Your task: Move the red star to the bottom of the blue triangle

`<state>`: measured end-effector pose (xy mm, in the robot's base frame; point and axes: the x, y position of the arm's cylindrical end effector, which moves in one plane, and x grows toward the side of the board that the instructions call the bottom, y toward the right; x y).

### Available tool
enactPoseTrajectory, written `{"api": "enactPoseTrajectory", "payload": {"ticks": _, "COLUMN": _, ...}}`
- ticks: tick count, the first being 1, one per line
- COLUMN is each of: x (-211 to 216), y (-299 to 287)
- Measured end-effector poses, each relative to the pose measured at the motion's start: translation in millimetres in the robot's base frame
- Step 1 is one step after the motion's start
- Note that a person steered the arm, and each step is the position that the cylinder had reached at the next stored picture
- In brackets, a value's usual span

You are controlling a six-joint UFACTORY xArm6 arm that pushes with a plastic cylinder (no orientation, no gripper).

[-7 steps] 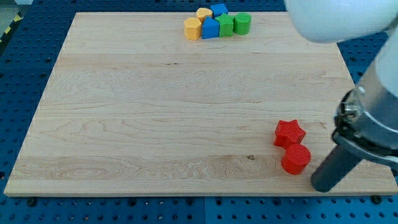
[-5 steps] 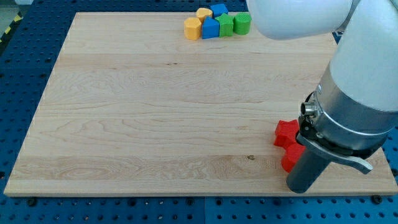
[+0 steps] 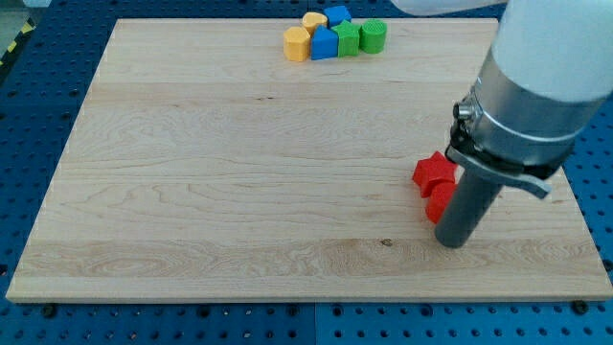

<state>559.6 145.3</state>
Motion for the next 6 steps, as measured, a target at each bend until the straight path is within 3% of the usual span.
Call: {"api": "enactPoseTrajectory", "payload": {"ticks": 6, "x": -195.0, "y": -6.7}}
